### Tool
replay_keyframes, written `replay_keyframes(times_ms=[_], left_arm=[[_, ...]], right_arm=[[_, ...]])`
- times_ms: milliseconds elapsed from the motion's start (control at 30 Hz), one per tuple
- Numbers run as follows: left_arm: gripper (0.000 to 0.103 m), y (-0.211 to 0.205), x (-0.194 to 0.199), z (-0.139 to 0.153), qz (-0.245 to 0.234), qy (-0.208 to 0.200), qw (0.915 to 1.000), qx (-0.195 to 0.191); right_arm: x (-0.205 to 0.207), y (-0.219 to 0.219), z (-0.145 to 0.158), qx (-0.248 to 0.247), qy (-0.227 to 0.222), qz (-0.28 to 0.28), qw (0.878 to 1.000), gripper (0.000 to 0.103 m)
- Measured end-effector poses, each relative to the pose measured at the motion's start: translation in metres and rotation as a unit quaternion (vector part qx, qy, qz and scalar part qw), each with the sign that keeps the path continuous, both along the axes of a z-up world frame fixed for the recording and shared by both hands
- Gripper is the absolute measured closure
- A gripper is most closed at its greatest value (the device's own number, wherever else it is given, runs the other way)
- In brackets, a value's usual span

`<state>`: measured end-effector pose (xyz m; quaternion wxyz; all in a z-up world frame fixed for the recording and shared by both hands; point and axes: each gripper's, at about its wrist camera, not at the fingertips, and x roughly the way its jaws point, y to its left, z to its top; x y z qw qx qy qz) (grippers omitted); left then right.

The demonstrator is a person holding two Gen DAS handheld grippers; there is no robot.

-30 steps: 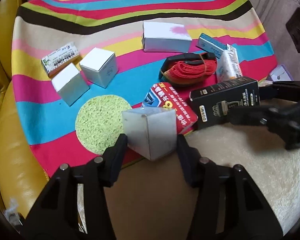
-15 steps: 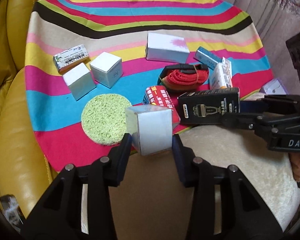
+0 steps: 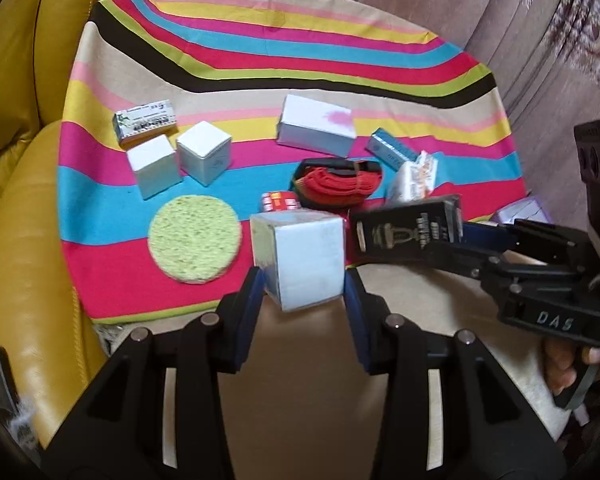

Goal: Organize objects
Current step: 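Grasp the black DORMI box with right gripper while left grasps white cube, then carry the DORMI box into the purple-rimmed box with the right gripper and release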

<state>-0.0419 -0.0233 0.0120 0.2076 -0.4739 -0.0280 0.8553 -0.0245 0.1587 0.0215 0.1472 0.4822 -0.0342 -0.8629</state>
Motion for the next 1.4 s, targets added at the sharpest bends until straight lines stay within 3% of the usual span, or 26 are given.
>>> replay_keyframes(times_ms=[300, 867, 1167, 1400], left_arm=[[0.058, 0.021, 0.005, 0.008, 0.002, 0.004, 0.9999, 0.015], [0.058, 0.085, 0.018, 0.022, -0.047, 0.006, 0.9985, 0.029], [0.058, 0.138, 0.022, 0.028, -0.096, -0.001, 0.9949, 0.033], [0.058, 0.188, 0.021, 0.023, -0.134, -0.021, 0.9901, 0.036]], right_arm=[[0.017, 0.021, 0.01, -0.001, 0.022, -0.022, 1.0, 0.063], [0.069, 0.085, 0.033, -0.002, 0.074, -0.077, 0.994, 0.063], [0.087, 0.131, 0.03, 0.013, 0.07, -0.144, 0.987, 0.063], [0.094, 0.18, 0.021, 0.034, 0.056, -0.218, 0.974, 0.063]])
